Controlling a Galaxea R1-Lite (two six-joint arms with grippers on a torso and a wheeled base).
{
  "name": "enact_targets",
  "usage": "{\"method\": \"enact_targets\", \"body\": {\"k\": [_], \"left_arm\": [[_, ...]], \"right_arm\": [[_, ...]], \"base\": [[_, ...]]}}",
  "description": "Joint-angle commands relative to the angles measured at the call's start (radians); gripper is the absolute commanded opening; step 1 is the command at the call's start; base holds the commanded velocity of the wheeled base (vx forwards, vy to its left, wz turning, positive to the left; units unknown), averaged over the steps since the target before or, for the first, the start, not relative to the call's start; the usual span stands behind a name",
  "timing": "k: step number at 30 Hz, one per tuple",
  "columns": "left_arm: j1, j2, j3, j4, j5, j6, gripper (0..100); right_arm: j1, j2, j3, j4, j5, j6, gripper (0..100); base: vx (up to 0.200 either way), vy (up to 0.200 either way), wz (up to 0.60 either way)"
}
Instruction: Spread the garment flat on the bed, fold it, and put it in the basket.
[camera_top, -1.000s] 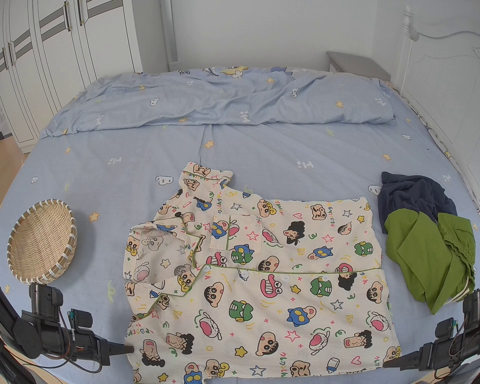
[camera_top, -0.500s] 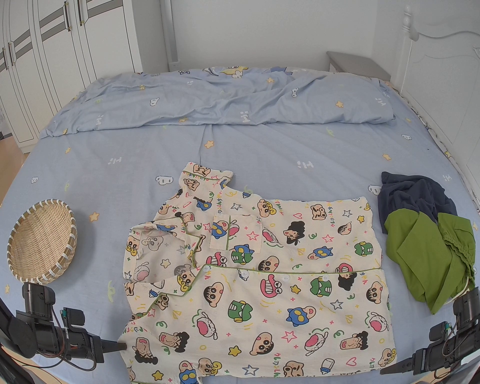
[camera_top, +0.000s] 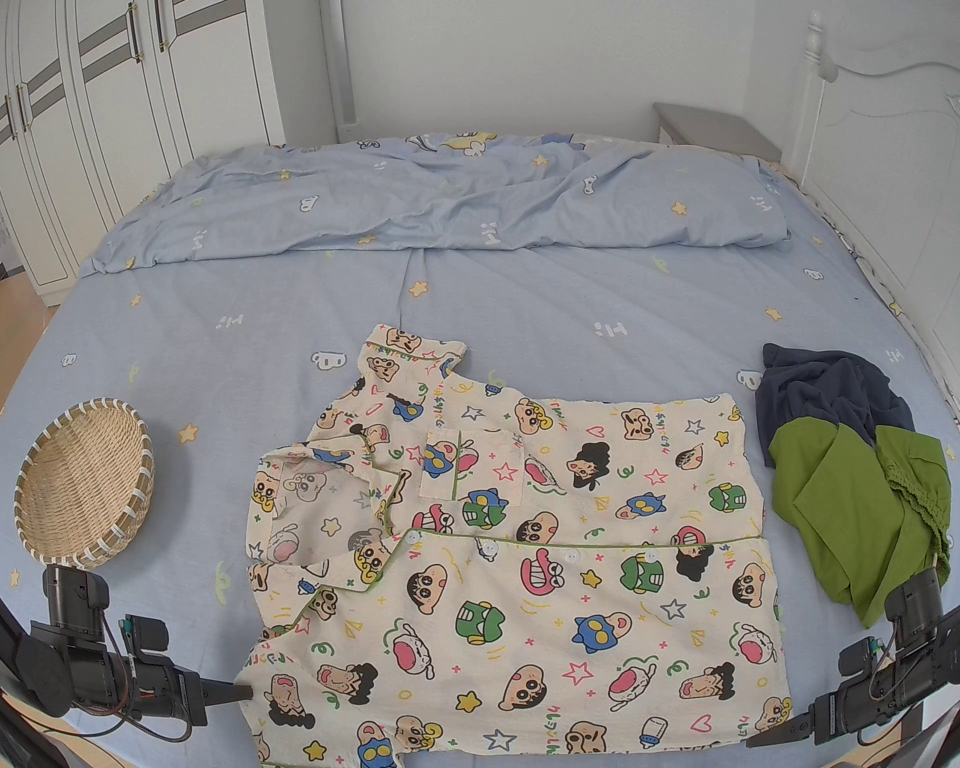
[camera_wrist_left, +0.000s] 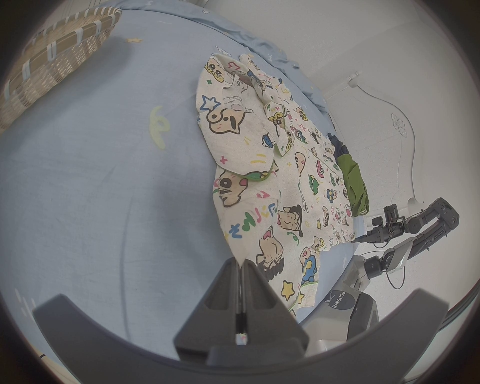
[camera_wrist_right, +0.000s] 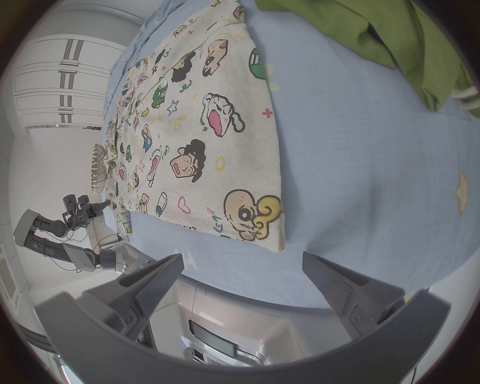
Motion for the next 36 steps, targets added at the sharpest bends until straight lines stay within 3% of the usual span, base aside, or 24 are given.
{"method": "enact_targets", "body": {"k": [1,22,23,36], "left_arm": [[0.000,-0.014,0.018,0.003,0.000,-0.001,0],[-0.007,-0.040,0.018,0.019,-0.002,-0.001,0],[-0.007,-0.040,0.018,0.019,-0.002,-0.001,0],[-0.009,-0.041,0.018,0.025,-0.002,-0.001,0]], "right_arm": [[0.001,0.060,0.008,-0.055,0.049,-0.001,100],[-0.025,0.112,0.010,-0.098,0.070,-0.004,100],[-0.025,0.110,0.010,-0.098,0.070,-0.004,0],[-0.036,0.106,0.013,-0.097,0.070,-0.004,0]], "base": [[0.000,0.000,0.00],[0.000,0.000,0.00],[0.000,0.000,0.00],[0.000,0.000,0.00]]}}
